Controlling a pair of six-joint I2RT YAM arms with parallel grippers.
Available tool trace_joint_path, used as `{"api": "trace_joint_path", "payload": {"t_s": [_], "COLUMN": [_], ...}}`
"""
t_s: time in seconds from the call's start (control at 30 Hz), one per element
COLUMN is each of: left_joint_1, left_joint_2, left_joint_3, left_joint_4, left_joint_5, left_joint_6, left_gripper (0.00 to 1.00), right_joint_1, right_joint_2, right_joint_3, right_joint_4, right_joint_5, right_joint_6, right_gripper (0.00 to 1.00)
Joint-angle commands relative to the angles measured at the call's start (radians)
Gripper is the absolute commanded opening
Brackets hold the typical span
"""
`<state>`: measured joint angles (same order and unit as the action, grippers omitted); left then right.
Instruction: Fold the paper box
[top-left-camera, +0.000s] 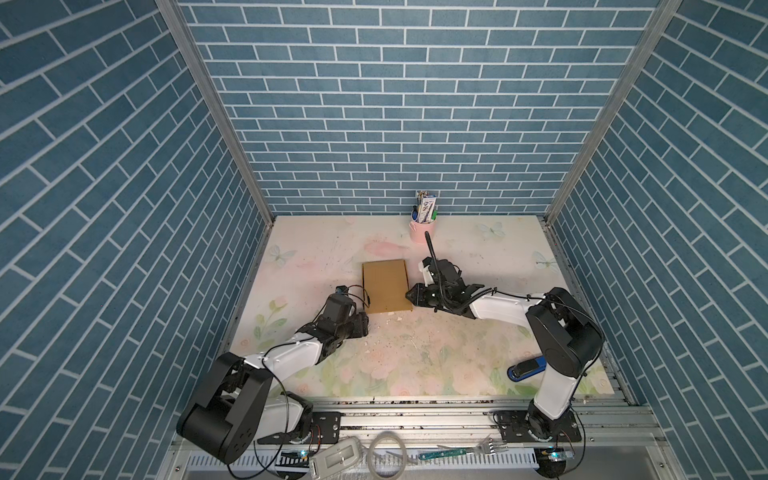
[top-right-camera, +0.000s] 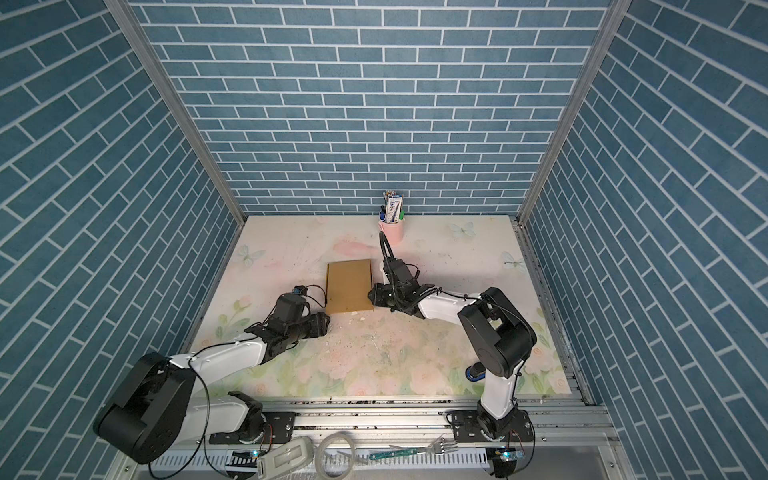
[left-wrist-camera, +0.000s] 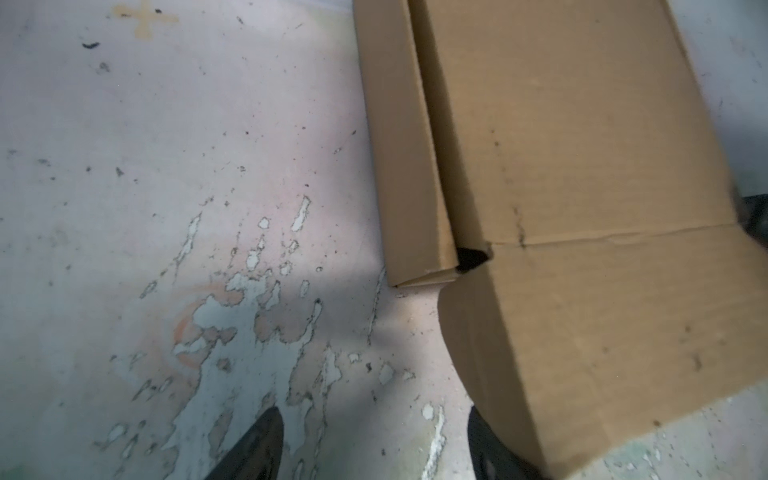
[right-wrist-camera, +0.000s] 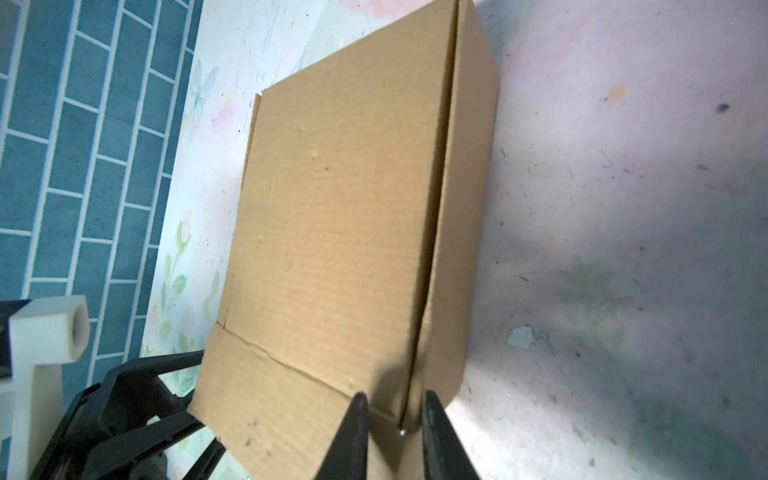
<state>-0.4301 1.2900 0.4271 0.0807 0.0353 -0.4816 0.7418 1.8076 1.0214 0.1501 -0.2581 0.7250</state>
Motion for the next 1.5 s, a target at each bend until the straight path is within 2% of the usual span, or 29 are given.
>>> {"api": "trace_joint_path", "payload": {"t_s": [0.0,0.23,0.5,0.6,0.77,0.93,1.13,1.3,1.47], "left_joint_1": [-0.002,-0.002,0.018,0.050,0.124,0.133,0.133,0.135,0.144], "left_joint_2": [0.010,-0.020,-0.059,-0.079,-0.116,-0.130,-0.153,-0.200,-0.214], "left_joint_3": [0.041,0.036,0.020,0.012,0.008,0.025,0.013,0.044,0.131], "left_joint_4": [-0.042,-0.057,-0.046,-0.041,-0.037,-0.058,-0.033,-0.040,-0.115], "left_joint_5": [-0.062,-0.108,-0.058,-0.011,0.145,0.250,0.305,0.329,0.317], "left_joint_6": [-0.006,-0.030,-0.072,-0.099,-0.193,-0.292,-0.357,-0.335,-0.241], "left_gripper": [0.71,0.71,0.72,0.72,0.71,0.69,0.69,0.67,0.64], "right_joint_1": [0.004,0.003,0.004,0.004,0.004,0.004,0.004,0.004,0.004], "right_joint_2": [0.008,0.007,0.009,0.011,0.012,0.022,0.023,0.021,0.018], "right_joint_3": [-0.005,-0.006,-0.011,-0.012,-0.011,-0.006,-0.001,-0.002,-0.004], "right_joint_4": [0.014,0.018,0.026,0.026,0.027,0.030,0.027,0.023,0.022], "right_joint_5": [0.000,0.000,-0.002,-0.003,-0.003,-0.007,-0.010,-0.010,-0.008], "right_joint_6": [-0.015,-0.013,-0.012,-0.010,-0.010,-0.009,-0.010,-0.010,-0.010], "right_gripper": [0.25,0.25,0.25,0.24,0.24,0.24,0.24,0.24,0.24]}}
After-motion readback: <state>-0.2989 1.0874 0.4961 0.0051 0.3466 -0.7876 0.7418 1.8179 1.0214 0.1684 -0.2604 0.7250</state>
